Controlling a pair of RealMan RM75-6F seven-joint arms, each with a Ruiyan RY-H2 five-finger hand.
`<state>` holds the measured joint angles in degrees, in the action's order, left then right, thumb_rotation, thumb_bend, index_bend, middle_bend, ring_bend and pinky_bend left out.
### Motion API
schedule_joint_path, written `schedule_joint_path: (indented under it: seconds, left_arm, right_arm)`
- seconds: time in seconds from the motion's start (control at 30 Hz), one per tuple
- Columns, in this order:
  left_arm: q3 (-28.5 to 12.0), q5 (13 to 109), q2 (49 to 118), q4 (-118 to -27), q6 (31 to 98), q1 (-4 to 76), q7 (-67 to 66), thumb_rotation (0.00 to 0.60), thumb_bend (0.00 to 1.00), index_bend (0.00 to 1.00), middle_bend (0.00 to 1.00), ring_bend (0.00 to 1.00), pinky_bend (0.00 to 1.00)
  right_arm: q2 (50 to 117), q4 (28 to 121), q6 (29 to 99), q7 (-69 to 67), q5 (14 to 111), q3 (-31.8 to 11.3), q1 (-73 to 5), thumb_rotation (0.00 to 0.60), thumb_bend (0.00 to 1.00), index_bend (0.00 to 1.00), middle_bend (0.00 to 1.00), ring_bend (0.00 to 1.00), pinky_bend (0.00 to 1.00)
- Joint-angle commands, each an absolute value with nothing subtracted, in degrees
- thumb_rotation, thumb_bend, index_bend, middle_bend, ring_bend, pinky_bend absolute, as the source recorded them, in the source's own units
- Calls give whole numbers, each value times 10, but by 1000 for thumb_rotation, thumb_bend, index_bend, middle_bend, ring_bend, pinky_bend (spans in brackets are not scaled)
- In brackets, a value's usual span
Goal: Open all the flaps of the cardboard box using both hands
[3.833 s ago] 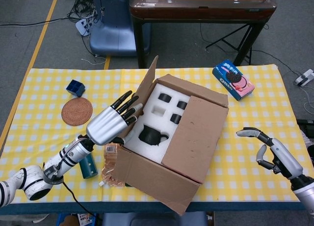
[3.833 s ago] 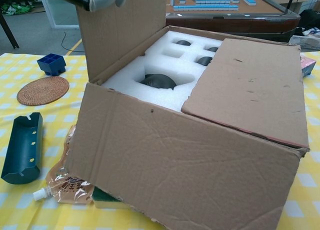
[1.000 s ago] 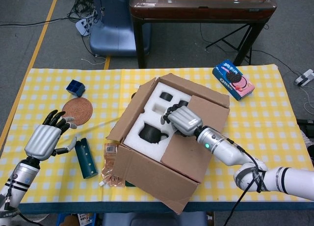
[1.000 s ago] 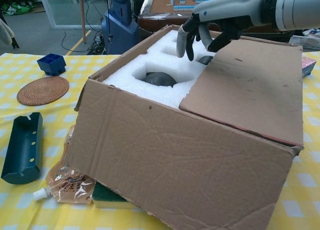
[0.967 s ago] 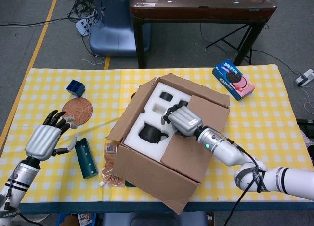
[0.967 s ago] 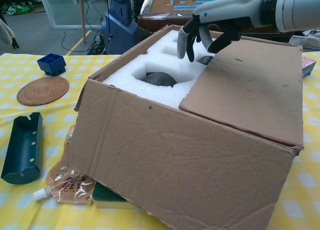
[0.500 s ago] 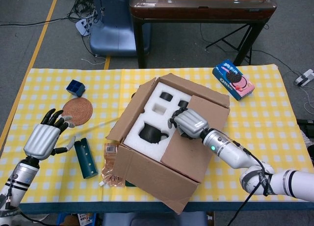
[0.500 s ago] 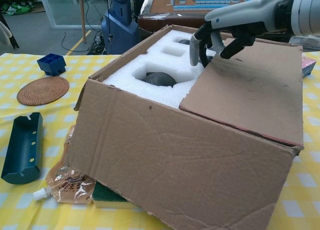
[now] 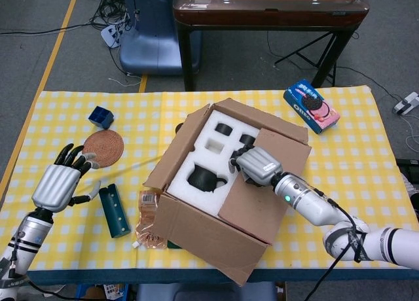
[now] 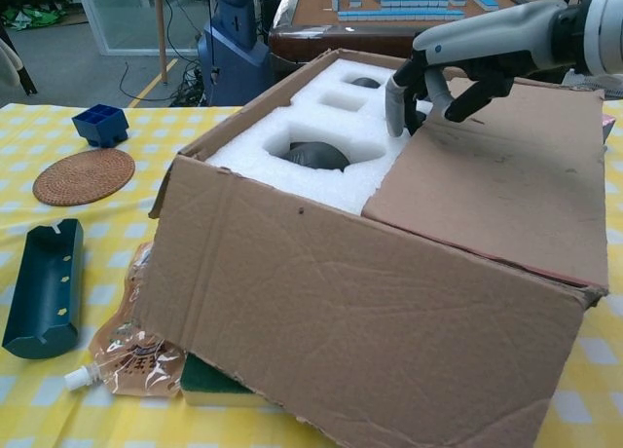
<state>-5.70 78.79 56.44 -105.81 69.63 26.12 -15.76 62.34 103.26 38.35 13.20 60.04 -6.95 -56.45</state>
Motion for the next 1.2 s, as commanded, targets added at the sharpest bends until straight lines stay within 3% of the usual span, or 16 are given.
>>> schedule_joint_path:
  seconds: [0.03, 0.47, 1.2]
  left_arm:
    - [-58, 788, 566, -1055, 696, 261, -158, 192, 449, 411, 220, 85, 0]
    - [-61, 787, 571, -1046, 690, 262, -153, 193, 449, 411, 220, 85, 0]
    - [-76, 777, 571, -1046, 686, 270, -159, 196, 449, 412, 220, 85, 0]
  right_arm:
    - [627, 1028, 380, 132, 599, -69, -567, 600, 1000, 398, 463, 221, 157]
    - [628, 1025, 386, 122, 600, -70, -564, 600, 1000, 397, 497, 239, 157]
    - [522, 1106, 414, 19, 640, -110, -515, 600, 1000, 398, 557, 322, 157]
